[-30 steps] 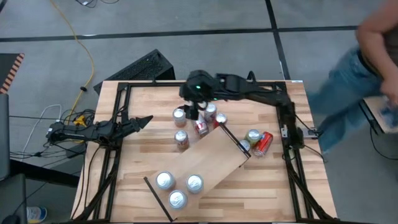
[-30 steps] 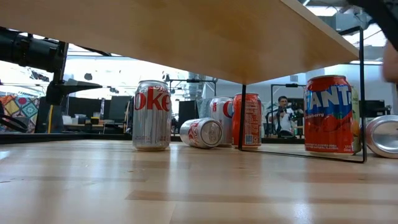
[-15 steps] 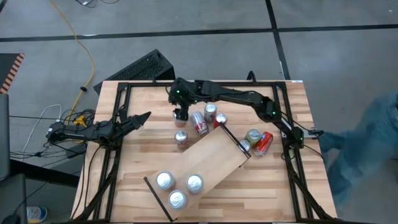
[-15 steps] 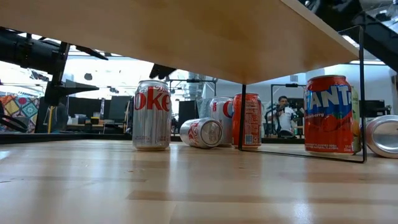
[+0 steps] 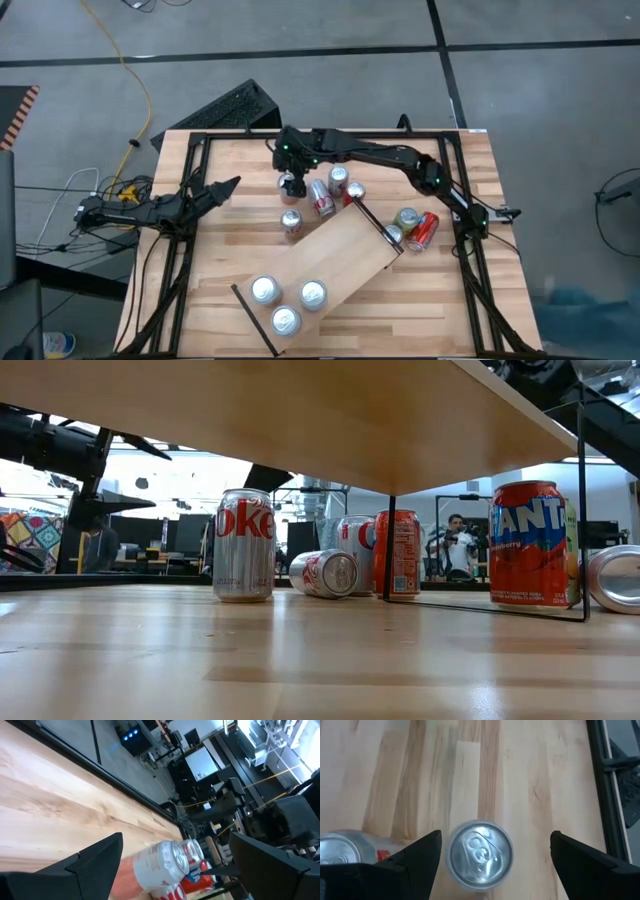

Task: Place canned beverage on shelf
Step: Put the orange white soda can on the shelf aligned with the other orange white soda can

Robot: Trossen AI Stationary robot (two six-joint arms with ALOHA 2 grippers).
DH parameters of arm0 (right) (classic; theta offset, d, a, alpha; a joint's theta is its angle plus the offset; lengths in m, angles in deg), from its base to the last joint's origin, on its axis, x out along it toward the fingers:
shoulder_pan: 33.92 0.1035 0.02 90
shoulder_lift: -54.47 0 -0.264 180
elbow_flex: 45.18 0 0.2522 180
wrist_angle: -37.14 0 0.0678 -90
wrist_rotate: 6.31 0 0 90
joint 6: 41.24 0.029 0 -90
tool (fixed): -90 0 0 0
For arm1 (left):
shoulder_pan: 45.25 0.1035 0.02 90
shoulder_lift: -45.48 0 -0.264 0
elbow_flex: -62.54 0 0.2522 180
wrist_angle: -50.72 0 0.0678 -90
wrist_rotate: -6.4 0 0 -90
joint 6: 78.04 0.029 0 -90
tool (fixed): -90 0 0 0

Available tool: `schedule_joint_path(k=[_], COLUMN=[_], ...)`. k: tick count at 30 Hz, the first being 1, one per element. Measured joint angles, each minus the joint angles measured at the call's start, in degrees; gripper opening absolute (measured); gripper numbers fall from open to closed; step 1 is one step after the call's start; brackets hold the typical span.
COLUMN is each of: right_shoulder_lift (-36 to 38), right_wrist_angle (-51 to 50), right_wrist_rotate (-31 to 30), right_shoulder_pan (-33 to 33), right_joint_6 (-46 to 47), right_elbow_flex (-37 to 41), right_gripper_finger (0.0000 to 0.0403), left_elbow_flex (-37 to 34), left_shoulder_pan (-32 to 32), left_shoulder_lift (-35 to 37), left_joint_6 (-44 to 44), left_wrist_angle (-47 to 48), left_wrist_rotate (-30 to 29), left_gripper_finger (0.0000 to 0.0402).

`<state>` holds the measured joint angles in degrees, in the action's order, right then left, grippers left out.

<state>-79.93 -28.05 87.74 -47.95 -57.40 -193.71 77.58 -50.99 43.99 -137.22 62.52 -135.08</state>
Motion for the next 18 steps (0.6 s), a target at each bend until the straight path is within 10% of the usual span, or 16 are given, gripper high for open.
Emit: schedule_joint_path(k=[18], right_shoulder_lift=[0.1], right_wrist_angle=[1.1], right_wrist_rotate=[0.4], right_shoulder_pan=[0.0], right_joint_6=[-2.3], right_elbow_flex=[1.4], right_gripper_finger=[0.0345], left_elbow_flex=[0.0], left_shoulder_pan=[0.0], left_shoulder_lift=[0.0], left_joint_6=[0.0], left_wrist_angle=[0.0], left_wrist_rotate=[-0.4], left_gripper_finger=[0.0351])
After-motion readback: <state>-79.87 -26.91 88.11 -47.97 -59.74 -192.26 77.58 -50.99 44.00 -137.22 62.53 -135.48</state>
